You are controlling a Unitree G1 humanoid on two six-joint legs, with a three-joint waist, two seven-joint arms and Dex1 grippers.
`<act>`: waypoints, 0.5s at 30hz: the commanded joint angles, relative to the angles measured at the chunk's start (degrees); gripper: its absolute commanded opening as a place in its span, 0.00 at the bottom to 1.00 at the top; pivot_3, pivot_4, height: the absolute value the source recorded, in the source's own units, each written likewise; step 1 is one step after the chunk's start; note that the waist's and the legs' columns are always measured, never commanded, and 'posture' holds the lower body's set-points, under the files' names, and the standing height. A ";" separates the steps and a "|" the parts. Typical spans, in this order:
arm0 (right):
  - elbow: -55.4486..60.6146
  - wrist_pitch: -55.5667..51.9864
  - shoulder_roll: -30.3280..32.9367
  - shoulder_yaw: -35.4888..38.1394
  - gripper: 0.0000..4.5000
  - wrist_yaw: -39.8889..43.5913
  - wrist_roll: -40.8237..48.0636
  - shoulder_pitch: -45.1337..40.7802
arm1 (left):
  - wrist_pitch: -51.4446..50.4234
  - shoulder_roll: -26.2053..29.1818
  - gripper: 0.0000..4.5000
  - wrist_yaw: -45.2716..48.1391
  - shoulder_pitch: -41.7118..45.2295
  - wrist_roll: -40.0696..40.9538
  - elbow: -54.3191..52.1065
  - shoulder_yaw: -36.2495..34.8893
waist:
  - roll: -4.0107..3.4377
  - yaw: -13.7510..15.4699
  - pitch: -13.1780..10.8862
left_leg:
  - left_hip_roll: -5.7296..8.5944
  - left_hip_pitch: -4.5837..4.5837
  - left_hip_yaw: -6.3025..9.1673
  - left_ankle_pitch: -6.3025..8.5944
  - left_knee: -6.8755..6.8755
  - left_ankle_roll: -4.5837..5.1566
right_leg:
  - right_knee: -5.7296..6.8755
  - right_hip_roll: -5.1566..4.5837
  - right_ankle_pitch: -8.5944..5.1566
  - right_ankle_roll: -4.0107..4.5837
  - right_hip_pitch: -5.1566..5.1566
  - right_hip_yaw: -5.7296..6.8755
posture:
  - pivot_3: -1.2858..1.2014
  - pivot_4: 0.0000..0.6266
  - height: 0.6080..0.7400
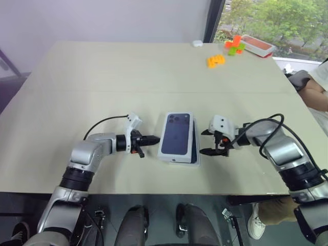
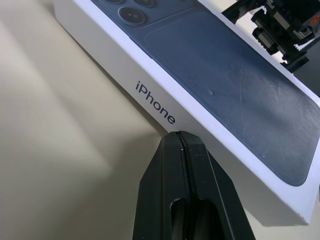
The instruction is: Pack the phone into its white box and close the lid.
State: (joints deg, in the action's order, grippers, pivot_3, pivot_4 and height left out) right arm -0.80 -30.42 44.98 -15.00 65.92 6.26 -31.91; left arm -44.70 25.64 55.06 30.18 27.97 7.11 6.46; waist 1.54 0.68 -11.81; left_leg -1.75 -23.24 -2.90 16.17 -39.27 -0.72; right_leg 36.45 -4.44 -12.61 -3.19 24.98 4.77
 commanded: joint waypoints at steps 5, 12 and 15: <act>2.73 -1.71 -1.57 1.53 0.88 -1.63 1.23 -0.76 | 0.63 -0.17 0.00 -0.11 0.52 0.12 -1.26 -0.58 | 0.00 -0.04 0.00 | 0.00 0.01 0.01 0.00 0.00 0.00 | 0.02 0.02 0.00 0.00 0.00 0.01 | 0.52 0.24 1.00; -2.79 -0.08 -0.82 4.07 0.88 -2.08 1.55 -3.94 | 0.70 -0.17 0.00 -0.08 0.81 0.16 -1.65 -0.58 | 0.00 -0.06 0.00 | 0.02 0.00 -0.01 0.00 -0.01 0.00 | 0.02 0.01 0.00 0.00 0.00 0.00 | 0.52 0.24 1.00; -4.47 2.16 0.13 4.49 0.88 -1.09 1.59 -5.10 | 1.62 0.05 0.00 -0.52 0.92 -0.20 -1.08 -1.30 | 0.00 -0.02 0.00 | 0.02 0.00 -0.02 0.00 -0.02 0.00 | 0.02 0.01 0.00 0.00 0.00 0.00 | 0.52 0.24 1.00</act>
State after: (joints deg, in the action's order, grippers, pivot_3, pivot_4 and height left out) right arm -5.68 -29.42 44.29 -12.52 64.21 7.47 -35.81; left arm -44.27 25.45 54.62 30.18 27.86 7.09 6.31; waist 1.54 0.67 -11.81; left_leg -1.73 -23.24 -2.91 16.16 -39.28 -0.72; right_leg 36.47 -4.42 -12.61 -3.19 24.98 4.78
